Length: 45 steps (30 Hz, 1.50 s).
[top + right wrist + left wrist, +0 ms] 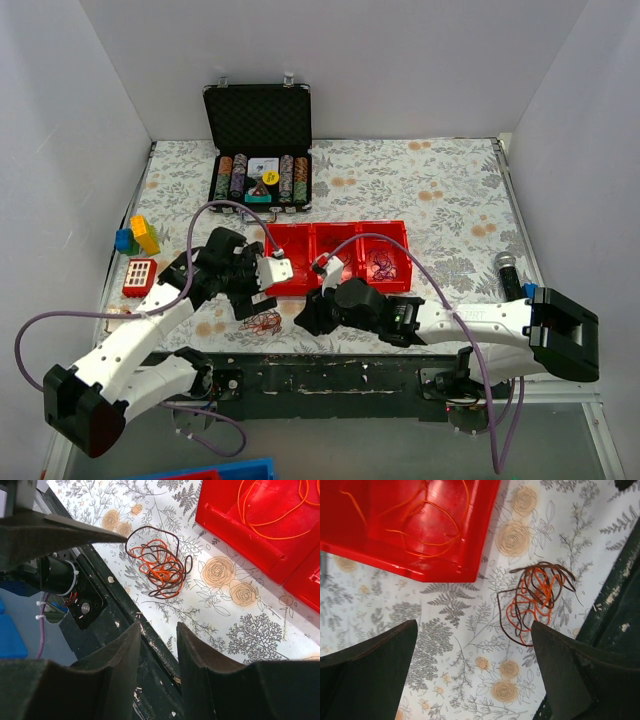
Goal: Untangle the cables
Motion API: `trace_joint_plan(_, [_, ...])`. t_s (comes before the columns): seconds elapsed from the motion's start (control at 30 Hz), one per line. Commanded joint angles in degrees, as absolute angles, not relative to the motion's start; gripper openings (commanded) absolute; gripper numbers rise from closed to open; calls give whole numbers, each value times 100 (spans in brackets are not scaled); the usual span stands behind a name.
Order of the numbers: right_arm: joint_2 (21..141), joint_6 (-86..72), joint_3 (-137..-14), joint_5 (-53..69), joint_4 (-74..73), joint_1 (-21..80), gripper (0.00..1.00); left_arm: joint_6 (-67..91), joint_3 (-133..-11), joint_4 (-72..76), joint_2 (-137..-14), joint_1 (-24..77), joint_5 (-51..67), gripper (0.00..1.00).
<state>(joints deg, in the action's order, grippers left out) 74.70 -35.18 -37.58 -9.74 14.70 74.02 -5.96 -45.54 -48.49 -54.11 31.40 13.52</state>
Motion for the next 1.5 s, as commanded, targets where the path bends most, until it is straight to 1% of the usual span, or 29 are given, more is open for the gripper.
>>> trace_joint_plan(0.0, [7278,-3560,-3700,-1081,1573,7462,42,-1212,-4728,-5870,-5940,2848,2179,98])
trace_joint_plan(0.17, [7111,-3568,-3639,-1160,1477,7462,41,-1765,-4790,-6231,-6363,2488,2557,98])
trace_joint_plan(0.3, [6987,-3568,-3630,-1230,1398,7462,40,-2039,-4781,-6056,-6451,2382,2645,98])
trace_joint_plan(0.43, [6952,-3595,-3639,-1248,1354,7462,37,-2135,-4755,-5845,-6626,2277,2768,91])
trace_joint_plan(0.6, [6943,-3604,-3630,-1257,1345,7479,35,-2241,-4509,-5564,-6803,2259,2725,86])
trace_joint_plan(0.7, [6926,-3612,-3621,-1274,1345,7488,34,-2162,-4421,-5283,-6847,2224,2672,78])
trace_joint_plan(0.87, [6908,-3639,-3586,-1275,1371,7506,31,-2223,-4359,-5185,-6873,2206,2733,57])
trace_joint_plan(0.93, [6908,-3656,-3568,-1283,1380,7506,28,-2276,-4333,-5282,-6829,2206,2786,42])
trace_joint_plan(1.07, [6899,-3656,-3525,-1309,1389,7506,25,-2399,-4368,-5624,-6654,2206,2988,3])
trace_joint_plan(1.1, [6899,-3665,-3507,-1327,1389,7506,24,-2443,-4403,-5756,-6575,2206,3067,0])
trace_joint_plan(1.33, [6803,-3718,-3402,-1450,1389,7506,22,-2549,-4438,-6240,-6039,2206,3287,0])
trace_joint_plan(1.47, [6759,-3735,-3384,-1512,1345,7506,21,-2294,-4876,-6371,-5845,2206,3418,0])
